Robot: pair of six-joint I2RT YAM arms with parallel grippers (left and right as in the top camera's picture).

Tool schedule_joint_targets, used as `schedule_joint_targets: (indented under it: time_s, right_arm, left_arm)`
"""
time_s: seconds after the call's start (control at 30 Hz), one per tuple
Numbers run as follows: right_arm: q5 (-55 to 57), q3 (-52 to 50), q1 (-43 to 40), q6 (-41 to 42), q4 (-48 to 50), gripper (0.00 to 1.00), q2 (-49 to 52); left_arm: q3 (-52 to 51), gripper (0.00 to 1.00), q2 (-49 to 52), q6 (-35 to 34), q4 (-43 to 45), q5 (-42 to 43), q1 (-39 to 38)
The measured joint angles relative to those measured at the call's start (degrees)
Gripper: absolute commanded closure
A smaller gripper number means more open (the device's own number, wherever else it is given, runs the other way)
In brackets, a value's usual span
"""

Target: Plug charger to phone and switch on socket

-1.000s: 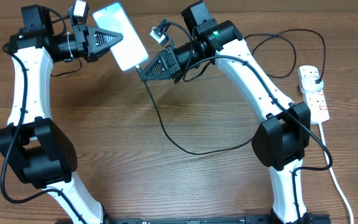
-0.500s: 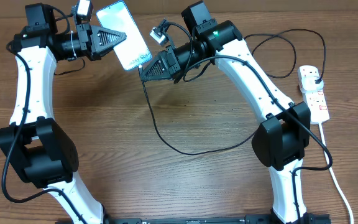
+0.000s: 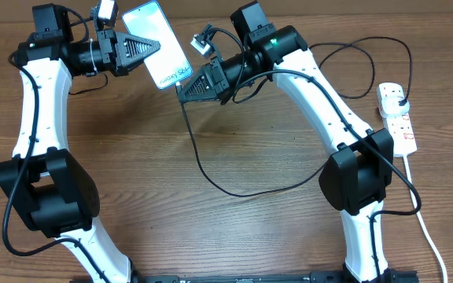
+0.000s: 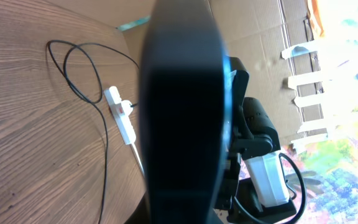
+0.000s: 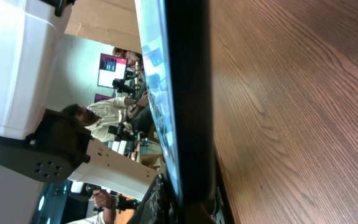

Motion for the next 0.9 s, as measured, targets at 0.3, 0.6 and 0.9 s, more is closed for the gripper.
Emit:
schedule_joint_targets:
  time_s: [0.3,0.6,0.9]
  right_arm:
    - [-0.4,0.0,-0.4,0.0,-0.5,0.96,0.0]
    - [-0.6,0.0,-0.4,0.0,-1.1,0.96,0.0]
    - [-1.4,0.0,-0.9,-2.0,-3.6,0.96,0.0]
  left_arm:
    - [0.0,0.96,0.0,0.0,0.1,0.0,-0.5]
    - [0.0,0.96,0.0,0.0,0.5,0.0,-1.4]
    - [0.0,0.96,0.0,0.0,0.6,0.0,-1.9]
